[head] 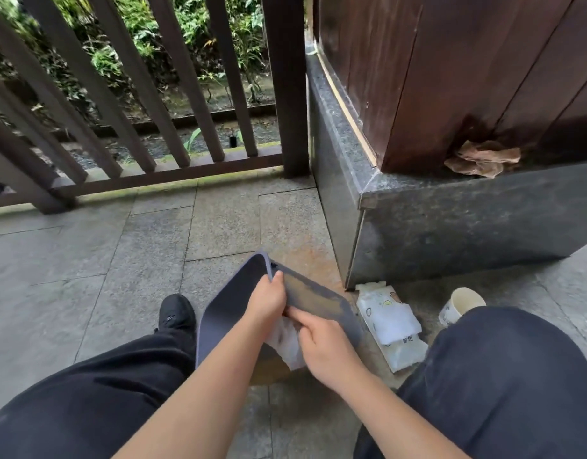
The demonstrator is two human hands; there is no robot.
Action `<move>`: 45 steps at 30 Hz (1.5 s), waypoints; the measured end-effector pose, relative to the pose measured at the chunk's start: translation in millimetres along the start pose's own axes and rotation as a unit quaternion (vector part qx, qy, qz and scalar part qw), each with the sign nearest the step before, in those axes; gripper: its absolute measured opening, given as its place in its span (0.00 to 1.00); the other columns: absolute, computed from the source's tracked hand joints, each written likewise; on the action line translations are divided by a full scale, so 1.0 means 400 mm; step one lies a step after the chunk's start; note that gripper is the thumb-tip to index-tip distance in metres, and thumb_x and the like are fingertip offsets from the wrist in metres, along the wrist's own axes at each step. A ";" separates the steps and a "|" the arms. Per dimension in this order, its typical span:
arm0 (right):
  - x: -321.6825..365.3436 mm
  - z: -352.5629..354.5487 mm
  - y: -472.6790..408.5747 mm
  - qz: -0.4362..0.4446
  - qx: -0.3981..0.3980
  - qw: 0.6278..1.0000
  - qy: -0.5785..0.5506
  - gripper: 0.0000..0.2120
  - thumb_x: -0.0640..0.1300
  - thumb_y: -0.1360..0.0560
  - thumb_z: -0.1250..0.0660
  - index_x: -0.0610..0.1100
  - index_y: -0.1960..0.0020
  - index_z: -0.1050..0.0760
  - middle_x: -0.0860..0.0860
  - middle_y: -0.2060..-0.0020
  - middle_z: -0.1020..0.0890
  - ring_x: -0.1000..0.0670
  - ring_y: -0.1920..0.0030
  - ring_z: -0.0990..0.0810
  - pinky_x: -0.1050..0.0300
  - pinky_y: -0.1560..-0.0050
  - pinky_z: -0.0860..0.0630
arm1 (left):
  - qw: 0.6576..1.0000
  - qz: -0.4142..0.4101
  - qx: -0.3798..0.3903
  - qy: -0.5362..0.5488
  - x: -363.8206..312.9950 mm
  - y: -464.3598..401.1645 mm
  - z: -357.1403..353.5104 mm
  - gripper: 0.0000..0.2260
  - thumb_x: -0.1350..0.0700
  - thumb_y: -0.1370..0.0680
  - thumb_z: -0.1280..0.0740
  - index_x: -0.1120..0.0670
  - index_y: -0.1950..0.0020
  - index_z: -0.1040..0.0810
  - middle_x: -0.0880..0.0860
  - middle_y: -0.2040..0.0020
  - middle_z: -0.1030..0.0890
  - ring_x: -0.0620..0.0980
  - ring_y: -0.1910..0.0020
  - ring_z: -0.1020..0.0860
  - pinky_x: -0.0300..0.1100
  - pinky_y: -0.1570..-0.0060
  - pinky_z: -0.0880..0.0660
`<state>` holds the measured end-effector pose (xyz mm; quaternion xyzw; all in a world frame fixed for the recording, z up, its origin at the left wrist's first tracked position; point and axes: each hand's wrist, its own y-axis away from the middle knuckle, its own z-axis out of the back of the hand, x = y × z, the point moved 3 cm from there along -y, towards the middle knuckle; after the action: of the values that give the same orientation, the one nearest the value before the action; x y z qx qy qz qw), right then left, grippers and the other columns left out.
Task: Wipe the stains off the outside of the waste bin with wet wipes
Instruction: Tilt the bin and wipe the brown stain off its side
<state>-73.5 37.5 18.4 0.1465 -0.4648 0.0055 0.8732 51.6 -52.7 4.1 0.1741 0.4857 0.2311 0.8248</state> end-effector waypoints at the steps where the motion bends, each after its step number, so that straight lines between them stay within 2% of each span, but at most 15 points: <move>1: -0.001 -0.014 0.006 0.002 0.006 1.000 -0.007 0.25 0.44 0.21 0.48 0.55 0.26 0.33 0.57 0.31 0.25 0.56 0.29 0.29 0.54 0.27 0.33 | 1.000 0.003 -0.006 0.014 0.014 0.002 0.006 0.20 0.44 0.17 0.46 0.58 0.39 0.25 0.58 0.43 0.20 0.56 0.45 0.22 0.48 0.45 0.27; 6: 0.000 -0.094 0.044 0.040 -0.027 0.998 -0.038 0.24 0.41 0.18 0.44 0.51 0.23 0.36 0.63 0.26 0.38 0.64 0.25 0.44 0.67 0.25 0.46 | 0.996 0.022 -0.084 0.034 0.046 0.019 0.028 0.21 0.48 0.15 0.48 0.63 0.36 0.26 0.61 0.39 0.21 0.60 0.39 0.24 0.48 0.42 0.30; 9: -0.014 -0.094 0.051 -0.025 -0.155 0.985 -0.074 0.19 0.47 0.20 0.38 0.53 0.29 0.30 0.63 0.30 0.33 0.63 0.29 0.36 0.64 0.30 0.36 | 0.989 0.051 -0.122 0.065 0.056 0.020 0.038 0.22 0.49 0.15 0.48 0.64 0.33 0.29 0.62 0.37 0.23 0.62 0.38 0.25 0.47 0.41 0.30; 12: -0.034 -0.092 0.056 -0.160 -0.226 0.946 -0.167 0.12 0.49 0.25 0.31 0.51 0.42 0.27 0.55 0.43 0.26 0.55 0.45 0.23 0.59 0.46 0.24 | 0.981 0.075 -0.138 0.113 0.065 0.012 0.043 0.22 0.48 0.16 0.47 0.64 0.32 0.29 0.63 0.38 0.22 0.63 0.39 0.24 0.54 0.37 0.29; 14: -0.050 -0.100 0.056 -0.297 -0.184 0.881 -0.320 0.14 0.54 0.24 0.32 0.46 0.44 0.26 0.50 0.47 0.22 0.49 0.50 0.19 0.52 0.55 0.20 | 0.975 0.082 -0.153 0.137 0.072 0.006 0.045 0.23 0.47 0.16 0.47 0.64 0.32 0.29 0.62 0.38 0.22 0.62 0.39 0.24 0.54 0.37 0.29; 15: -0.051 -0.111 0.056 -0.367 -0.135 0.820 -0.418 0.18 0.57 0.24 0.34 0.45 0.43 0.27 0.48 0.45 0.21 0.47 0.48 0.19 0.49 0.57 0.19 | 0.972 0.085 -0.159 0.148 0.076 0.004 0.045 0.23 0.47 0.16 0.47 0.64 0.32 0.29 0.62 0.37 0.22 0.62 0.39 0.24 0.53 0.37 0.29; 17: -0.046 -0.129 0.056 -0.438 -0.044 0.714 -0.545 0.25 0.64 0.26 0.35 0.49 0.38 0.29 0.46 0.39 0.22 0.43 0.41 0.22 0.40 0.49 0.21 | 0.967 0.093 -0.169 0.165 0.085 0.004 0.047 0.23 0.47 0.16 0.46 0.63 0.31 0.30 0.61 0.37 0.23 0.62 0.38 0.25 0.54 0.36 0.30; 18: -0.043 -0.137 0.050 -0.434 -0.018 0.707 -0.558 0.27 0.66 0.27 0.34 0.50 0.35 0.29 0.46 0.37 0.23 0.42 0.38 0.24 0.38 0.45 0.23 | 0.966 0.097 -0.172 0.170 0.088 0.006 0.048 0.23 0.47 0.16 0.46 0.63 0.31 0.29 0.61 0.37 0.23 0.62 0.38 0.24 0.54 0.36 0.29; 25: -0.030 -0.163 0.005 -0.358 -0.064 0.776 -0.514 0.20 0.50 0.27 0.25 0.44 0.39 0.24 0.45 0.49 0.16 0.45 0.48 0.19 0.47 0.45 0.21 | 0.958 0.097 -0.117 0.242 0.099 0.012 0.040 0.19 0.47 0.17 0.45 0.61 0.37 0.27 0.60 0.43 0.19 0.59 0.45 0.20 0.55 0.43 0.23; 28: -0.035 -0.151 -0.004 -0.340 -0.066 0.799 -0.492 0.13 0.44 0.25 0.27 0.43 0.43 0.22 0.42 0.52 0.15 0.42 0.51 0.16 0.46 0.50 0.18 | 0.945 0.094 -0.072 0.305 0.089 0.028 0.040 0.14 0.50 0.16 0.43 0.59 0.46 0.26 0.57 0.54 0.18 0.54 0.58 0.18 0.44 0.61 0.22; 32: -0.058 -0.077 -0.015 -0.321 -0.067 0.839 -0.434 0.09 0.39 0.24 0.32 0.39 0.45 0.23 0.41 0.53 0.16 0.41 0.53 0.16 0.46 0.52 0.18 | 0.936 0.087 -0.013 0.342 0.099 0.054 0.056 0.09 0.53 0.15 0.43 0.56 0.44 0.26 0.59 0.52 0.17 0.57 0.56 0.16 0.47 0.61 0.19; 34: -0.086 -0.020 -0.013 -0.324 -0.093 0.830 -0.444 0.11 0.39 0.23 0.33 0.38 0.42 0.23 0.41 0.51 0.16 0.41 0.50 0.17 0.43 0.47 0.19 | 0.932 0.070 -0.022 0.355 0.122 0.068 0.067 0.10 0.53 0.15 0.43 0.56 0.38 0.28 0.60 0.48 0.18 0.58 0.51 0.17 0.49 0.58 0.19; 39: -0.133 0.070 -0.001 -0.336 -0.181 0.819 -0.429 0.15 0.38 0.21 0.36 0.36 0.35 0.26 0.39 0.43 0.20 0.41 0.47 0.20 0.53 0.56 0.23 | 0.948 0.035 -0.061 0.311 0.210 0.100 0.074 0.22 0.46 0.16 0.44 0.49 0.22 0.40 0.54 0.33 0.25 0.53 0.36 0.25 0.56 0.33 0.31; 43: -0.108 0.077 0.004 -0.322 -0.206 0.747 -0.544 0.16 0.32 0.18 0.42 0.32 0.31 0.31 0.37 0.40 0.22 0.36 0.38 0.22 0.50 0.55 0.23 | 0.972 0.005 -0.068 0.225 0.241 0.110 0.083 0.24 0.43 0.16 0.46 0.52 0.23 0.38 0.54 0.28 0.29 0.54 0.30 0.30 0.51 0.32 0.34; 45: -0.090 0.082 0.009 -0.311 -0.199 0.714 -0.595 0.17 0.31 0.19 0.42 0.32 0.30 0.33 0.36 0.39 0.23 0.37 0.42 0.21 0.47 0.49 0.22 | 0.978 -0.005 -0.063 0.199 0.239 0.118 0.085 0.23 0.43 0.16 0.47 0.52 0.24 0.36 0.55 0.28 0.29 0.55 0.30 0.31 0.51 0.34 0.34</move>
<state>-121.1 37.2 7.0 0.0784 -0.8068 -0.4471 0.3781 111.8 37.0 -25.0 0.0698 0.6252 0.2875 0.7222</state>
